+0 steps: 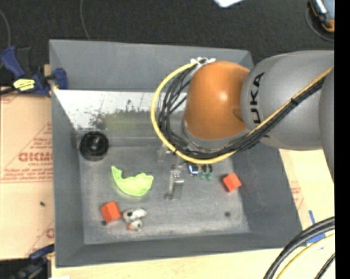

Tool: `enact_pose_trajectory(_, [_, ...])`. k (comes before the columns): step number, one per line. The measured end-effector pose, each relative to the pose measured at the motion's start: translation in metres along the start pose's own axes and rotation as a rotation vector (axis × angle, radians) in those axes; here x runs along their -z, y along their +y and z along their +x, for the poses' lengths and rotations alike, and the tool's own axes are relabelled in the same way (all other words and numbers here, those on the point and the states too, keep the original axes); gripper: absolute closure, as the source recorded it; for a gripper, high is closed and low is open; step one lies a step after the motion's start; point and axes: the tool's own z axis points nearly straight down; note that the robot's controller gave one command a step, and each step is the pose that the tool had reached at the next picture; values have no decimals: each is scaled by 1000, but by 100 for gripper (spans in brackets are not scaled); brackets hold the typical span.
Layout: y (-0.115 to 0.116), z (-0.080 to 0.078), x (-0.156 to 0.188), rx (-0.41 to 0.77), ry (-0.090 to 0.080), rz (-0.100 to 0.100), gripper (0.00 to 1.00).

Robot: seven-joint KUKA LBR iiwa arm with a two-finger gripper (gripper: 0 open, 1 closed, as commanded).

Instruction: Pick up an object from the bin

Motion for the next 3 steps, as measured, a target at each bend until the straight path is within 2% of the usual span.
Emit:
enact_pose_trajectory(1, [0,-2,5,-4,-9,-1,0])
enact_pose_trajectory(2, [30,-20,-84,-271,-4,-1,0])
enact_pose_trajectory(3, [29,-34,-30,-132,-18,-2,0])
